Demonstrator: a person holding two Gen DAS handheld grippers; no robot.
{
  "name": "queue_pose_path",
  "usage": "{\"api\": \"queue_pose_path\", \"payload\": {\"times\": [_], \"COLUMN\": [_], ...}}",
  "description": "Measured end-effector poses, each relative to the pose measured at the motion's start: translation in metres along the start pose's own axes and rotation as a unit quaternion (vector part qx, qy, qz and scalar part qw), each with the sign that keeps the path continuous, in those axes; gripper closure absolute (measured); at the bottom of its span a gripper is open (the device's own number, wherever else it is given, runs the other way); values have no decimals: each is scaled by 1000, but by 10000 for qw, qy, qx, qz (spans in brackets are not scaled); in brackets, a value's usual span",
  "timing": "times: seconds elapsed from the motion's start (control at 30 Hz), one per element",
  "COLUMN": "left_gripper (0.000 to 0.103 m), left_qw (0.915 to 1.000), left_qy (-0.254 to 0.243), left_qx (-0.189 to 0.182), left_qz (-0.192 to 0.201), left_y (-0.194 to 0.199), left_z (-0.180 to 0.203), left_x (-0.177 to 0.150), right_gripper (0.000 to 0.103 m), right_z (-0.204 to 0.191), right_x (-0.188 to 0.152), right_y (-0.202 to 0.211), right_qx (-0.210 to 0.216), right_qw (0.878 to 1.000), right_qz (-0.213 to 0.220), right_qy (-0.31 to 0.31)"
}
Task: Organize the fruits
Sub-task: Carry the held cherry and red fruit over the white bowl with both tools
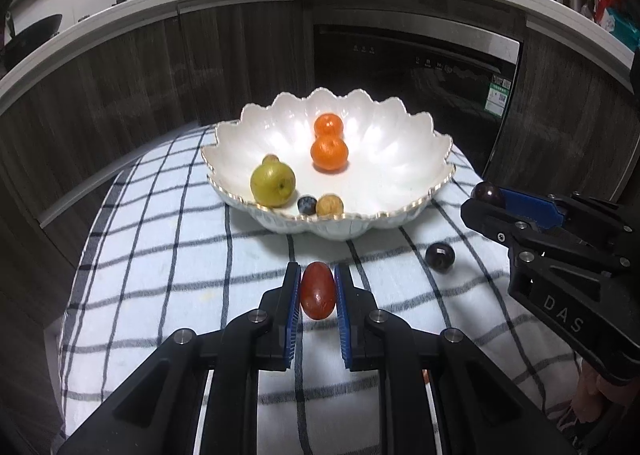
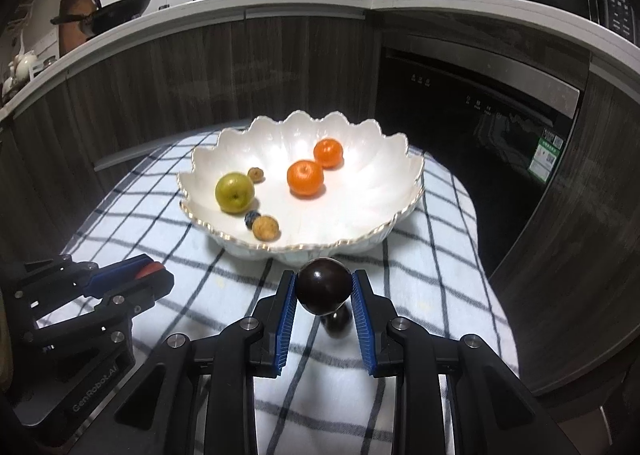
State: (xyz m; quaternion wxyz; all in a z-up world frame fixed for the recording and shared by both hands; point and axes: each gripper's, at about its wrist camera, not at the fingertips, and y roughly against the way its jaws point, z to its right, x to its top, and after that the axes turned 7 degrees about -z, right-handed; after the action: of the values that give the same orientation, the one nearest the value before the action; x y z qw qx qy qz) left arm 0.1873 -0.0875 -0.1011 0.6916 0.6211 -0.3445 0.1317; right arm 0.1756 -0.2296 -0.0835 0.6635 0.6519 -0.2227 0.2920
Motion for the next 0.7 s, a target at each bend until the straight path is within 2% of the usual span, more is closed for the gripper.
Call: {"api": "queue_pose_path", "payload": {"times": [0.7], "left_gripper": [85], "left_qw": [9999], "left_qy": [16], "left_qx": [-36], "left_qz": [136], "left_y": [-15], "left_z": [1], "left_x": [60], "right_gripper": [74], "right_z": [26], "right_x": [50], "right_y": [-2], "right_qx": [-115], "right_qw": [9995], "right_qz": [267], "right_qy": [-115]}}
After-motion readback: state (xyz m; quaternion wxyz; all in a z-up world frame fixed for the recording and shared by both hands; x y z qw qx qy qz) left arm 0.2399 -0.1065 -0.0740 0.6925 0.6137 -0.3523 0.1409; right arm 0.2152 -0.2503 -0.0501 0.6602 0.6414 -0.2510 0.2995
